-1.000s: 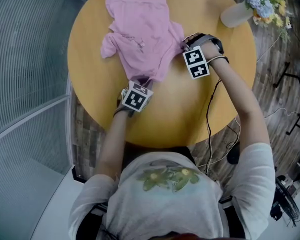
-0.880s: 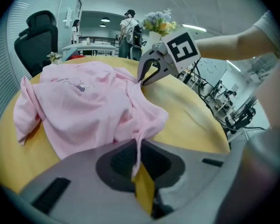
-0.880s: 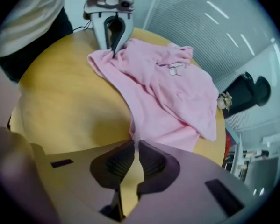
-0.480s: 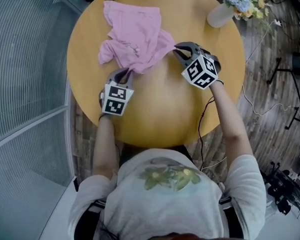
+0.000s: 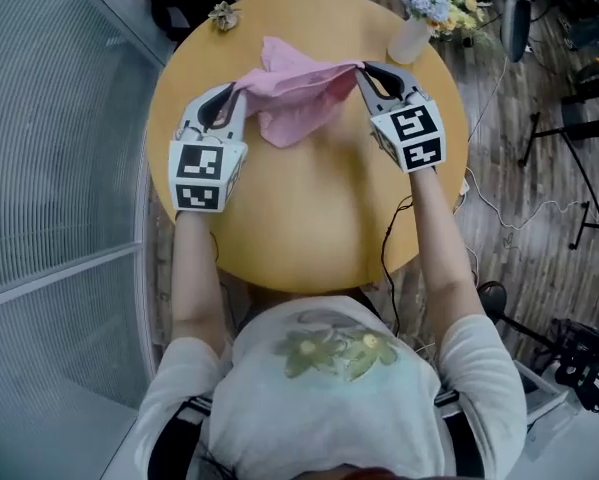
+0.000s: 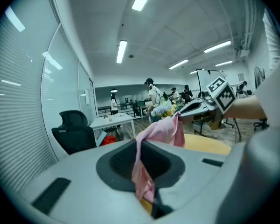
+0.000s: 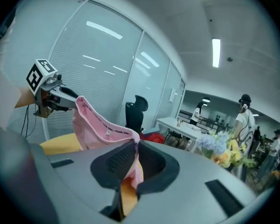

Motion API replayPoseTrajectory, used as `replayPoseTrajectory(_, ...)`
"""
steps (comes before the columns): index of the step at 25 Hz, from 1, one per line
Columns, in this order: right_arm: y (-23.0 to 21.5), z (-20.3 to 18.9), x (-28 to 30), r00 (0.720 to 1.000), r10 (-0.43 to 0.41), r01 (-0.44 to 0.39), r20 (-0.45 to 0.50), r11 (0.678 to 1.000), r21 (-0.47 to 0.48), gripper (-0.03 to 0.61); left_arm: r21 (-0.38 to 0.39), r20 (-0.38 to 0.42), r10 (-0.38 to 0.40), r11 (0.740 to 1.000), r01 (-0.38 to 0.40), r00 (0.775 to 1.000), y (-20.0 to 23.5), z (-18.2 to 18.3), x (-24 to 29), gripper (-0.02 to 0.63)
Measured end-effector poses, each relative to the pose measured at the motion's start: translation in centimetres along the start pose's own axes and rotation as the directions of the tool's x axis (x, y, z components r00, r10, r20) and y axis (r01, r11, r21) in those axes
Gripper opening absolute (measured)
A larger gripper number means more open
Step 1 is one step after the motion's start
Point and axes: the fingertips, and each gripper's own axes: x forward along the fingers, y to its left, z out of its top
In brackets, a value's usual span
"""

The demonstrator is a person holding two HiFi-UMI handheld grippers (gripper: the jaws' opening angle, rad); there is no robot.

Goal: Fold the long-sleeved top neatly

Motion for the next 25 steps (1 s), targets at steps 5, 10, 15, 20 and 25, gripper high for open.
replayPoseTrajectory(5, -1.3, 7.4, -3.6, 0.988, -0.109, 0.112, 0.107, 0.994, -0.018, 0.04, 0.067, 0.109, 0.01, 0.998, -0.017, 0.994, 2.0, 6.8, -2.8, 0.031)
replayPoseTrajectory(10, -0.6, 13.7, -10.2, 0.962, -0.192, 0.204, 0.193, 0.978, -0.049, 0.04, 0.122, 0.205, -0.021, 0.993, -0.005, 0.979, 1.6, 12.8, -8.7, 0.031)
replayPoseTrajectory(15, 0.1, 18.0, -16.8, 0.918, -0.282, 0.311, 0.278, 0.948, -0.065, 0.04, 0.161, 0.32, -0.042, 0.987, -0.01, 0.947, 0.3, 18.1, -13.4, 0.031)
replayPoseTrajectory(20, -0.3, 20.6, -20.9, 0.877, -0.355, 0.397, 0.325, 0.915, -0.073, 0.04, 0.206, 0.348, -0.05, 0.978, -0.025, 0.936, -0.9, 20.2, -14.2, 0.031)
replayPoseTrajectory(25, 1.1, 24.8, -26.0, 0.799, -0.447, 0.524, 0.402, 0.846, -0.101, 0.04, 0.24, 0.452, -0.06, 0.969, -0.057, 0.89, -1.8, 23.8, -18.7, 0.031)
